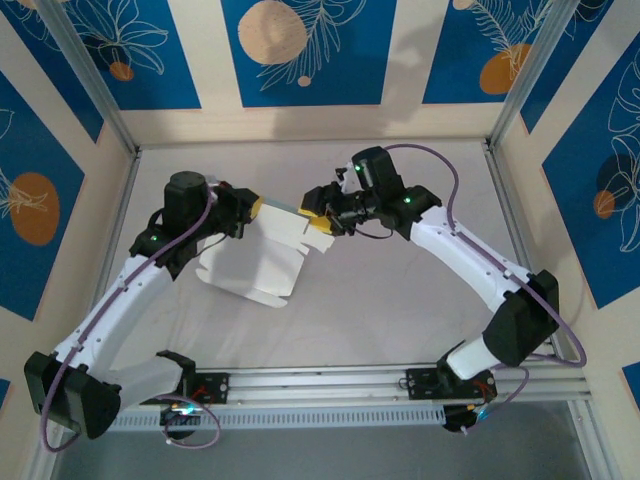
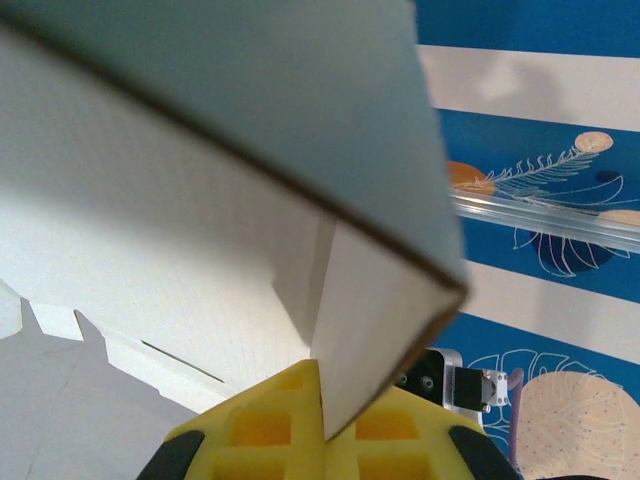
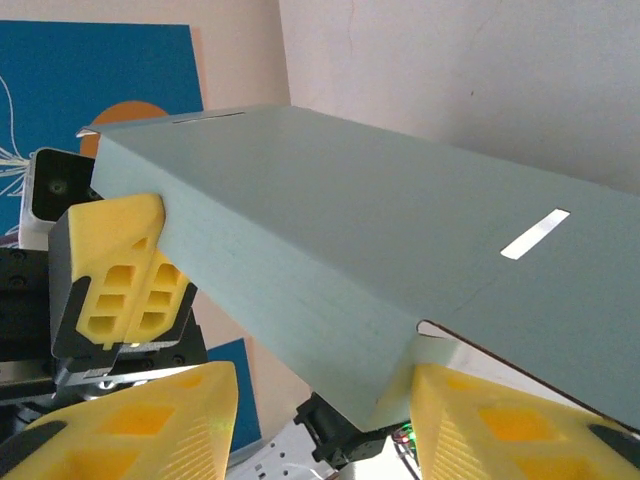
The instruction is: Fold the paper box
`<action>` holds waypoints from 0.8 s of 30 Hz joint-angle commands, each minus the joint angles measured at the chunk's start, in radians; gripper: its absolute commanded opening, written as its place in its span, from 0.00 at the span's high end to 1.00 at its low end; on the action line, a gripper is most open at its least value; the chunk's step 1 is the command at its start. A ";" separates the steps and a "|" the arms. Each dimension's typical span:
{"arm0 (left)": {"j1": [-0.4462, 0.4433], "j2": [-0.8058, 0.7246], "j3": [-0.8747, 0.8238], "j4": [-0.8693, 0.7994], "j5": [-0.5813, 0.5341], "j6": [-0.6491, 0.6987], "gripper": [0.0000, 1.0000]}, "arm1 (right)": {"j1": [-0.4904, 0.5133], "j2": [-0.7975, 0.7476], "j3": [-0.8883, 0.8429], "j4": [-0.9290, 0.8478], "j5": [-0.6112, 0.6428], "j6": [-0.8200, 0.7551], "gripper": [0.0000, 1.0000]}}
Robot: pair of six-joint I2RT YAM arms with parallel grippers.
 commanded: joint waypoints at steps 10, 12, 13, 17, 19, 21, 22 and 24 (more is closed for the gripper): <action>-0.046 -0.034 0.026 0.031 0.010 -0.041 1.00 | -0.001 0.004 -0.022 0.217 0.018 0.189 0.60; -0.048 -0.036 0.030 0.033 0.002 -0.049 1.00 | -0.001 0.004 -0.036 0.256 0.026 0.222 0.57; -0.048 -0.037 0.030 0.037 -0.005 -0.054 1.00 | -0.005 0.001 -0.047 0.284 0.029 0.243 0.57; -0.047 -0.044 0.034 0.052 -0.021 -0.071 1.00 | -0.013 -0.015 -0.095 0.388 0.054 0.309 0.58; -0.048 -0.043 0.038 0.055 -0.022 -0.078 1.00 | -0.016 -0.018 -0.109 0.430 0.060 0.329 0.60; -0.048 -0.044 0.039 0.059 -0.023 -0.085 1.00 | -0.018 -0.017 -0.116 0.458 0.057 0.341 0.64; -0.048 -0.046 0.039 0.059 -0.025 -0.087 1.00 | -0.017 -0.013 -0.119 0.477 0.057 0.348 0.65; -0.047 -0.049 0.041 0.059 -0.030 -0.091 1.00 | -0.019 -0.009 -0.135 0.526 0.054 0.368 0.69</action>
